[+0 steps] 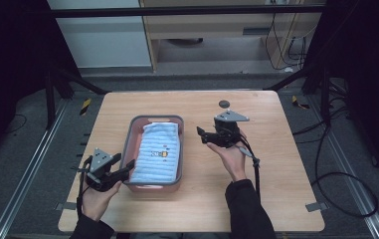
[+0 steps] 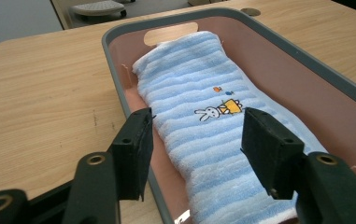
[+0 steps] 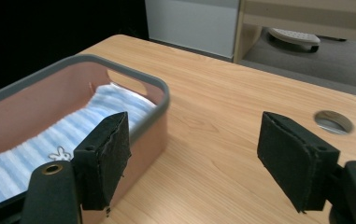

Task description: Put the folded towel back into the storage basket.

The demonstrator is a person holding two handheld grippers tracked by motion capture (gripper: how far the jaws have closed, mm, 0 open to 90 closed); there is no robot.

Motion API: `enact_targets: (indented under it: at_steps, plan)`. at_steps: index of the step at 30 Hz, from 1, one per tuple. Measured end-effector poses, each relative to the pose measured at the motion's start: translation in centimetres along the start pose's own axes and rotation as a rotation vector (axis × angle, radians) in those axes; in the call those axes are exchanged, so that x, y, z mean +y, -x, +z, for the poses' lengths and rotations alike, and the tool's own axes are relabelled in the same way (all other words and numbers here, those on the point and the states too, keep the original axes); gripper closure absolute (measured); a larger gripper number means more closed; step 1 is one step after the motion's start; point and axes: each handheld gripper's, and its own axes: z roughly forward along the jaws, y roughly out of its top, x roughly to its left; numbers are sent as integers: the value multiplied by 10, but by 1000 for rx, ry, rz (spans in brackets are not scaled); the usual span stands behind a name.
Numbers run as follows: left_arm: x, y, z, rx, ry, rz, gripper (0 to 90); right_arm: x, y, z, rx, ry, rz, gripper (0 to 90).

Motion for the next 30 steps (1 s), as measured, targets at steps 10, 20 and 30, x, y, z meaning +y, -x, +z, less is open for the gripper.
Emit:
enact_targets:
  at_steps: [10, 20, 30]
  plan:
    - [-1, -8, -2, -2, 36, 15, 344, -18, 27, -42, -38, 9, 19, 225]
    - [-4, -25, -6, 34, 48, 2, 329, -53, 51, -72, -81, -29, 12, 212]
    - [-11, -44, -12, 88, 34, -16, 324, -81, 79, -102, -131, -53, 43, 218]
